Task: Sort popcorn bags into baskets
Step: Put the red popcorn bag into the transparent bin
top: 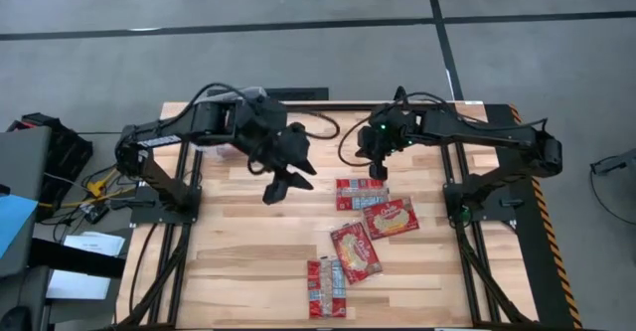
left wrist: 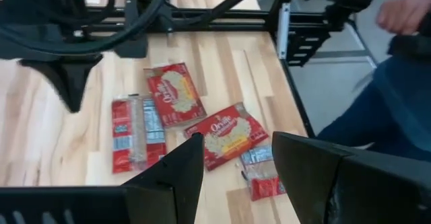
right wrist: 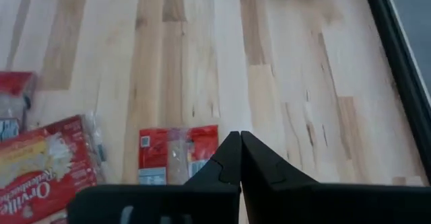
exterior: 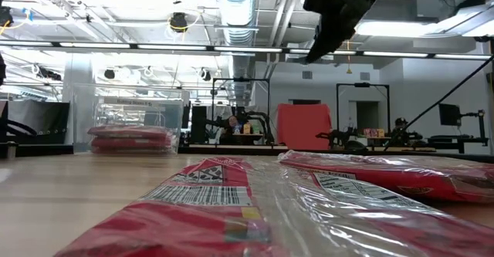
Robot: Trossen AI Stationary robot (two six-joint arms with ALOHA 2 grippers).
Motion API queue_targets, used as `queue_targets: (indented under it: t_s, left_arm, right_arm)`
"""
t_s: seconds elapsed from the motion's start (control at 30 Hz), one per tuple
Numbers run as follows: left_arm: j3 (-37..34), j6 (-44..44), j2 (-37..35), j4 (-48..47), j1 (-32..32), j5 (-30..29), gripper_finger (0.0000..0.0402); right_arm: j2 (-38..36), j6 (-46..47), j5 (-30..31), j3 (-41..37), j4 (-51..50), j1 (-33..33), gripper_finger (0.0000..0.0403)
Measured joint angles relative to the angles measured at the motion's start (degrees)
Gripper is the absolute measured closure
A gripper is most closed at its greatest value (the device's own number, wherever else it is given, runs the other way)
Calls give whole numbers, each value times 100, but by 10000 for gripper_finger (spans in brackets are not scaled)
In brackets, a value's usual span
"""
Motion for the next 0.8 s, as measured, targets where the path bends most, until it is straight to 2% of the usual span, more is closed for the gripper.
queue_targets:
  t_s: [0.23, 0.33, 0.57, 0.8]
  left_arm:
    - [-152, -344, -14, 241, -609, -828, 239]
    - [-759, -617, -67, 994, -850, -1040, 239]
    - [-2508, -1430, -79, 2789, -1099, -962, 239]
    - [-4040, -2122, -114, 4511, -1087, -1008, 239]
  right_arm:
    - [-314, -4, -13, -18, -515, 164, 380]
    - [-476, 71, -13, -329, -352, 249, 372]
    - [-981, 671, -129, -1851, 704, 522, 385]
    - [-908, 1518, 86, -2954, 1826, 544, 383]
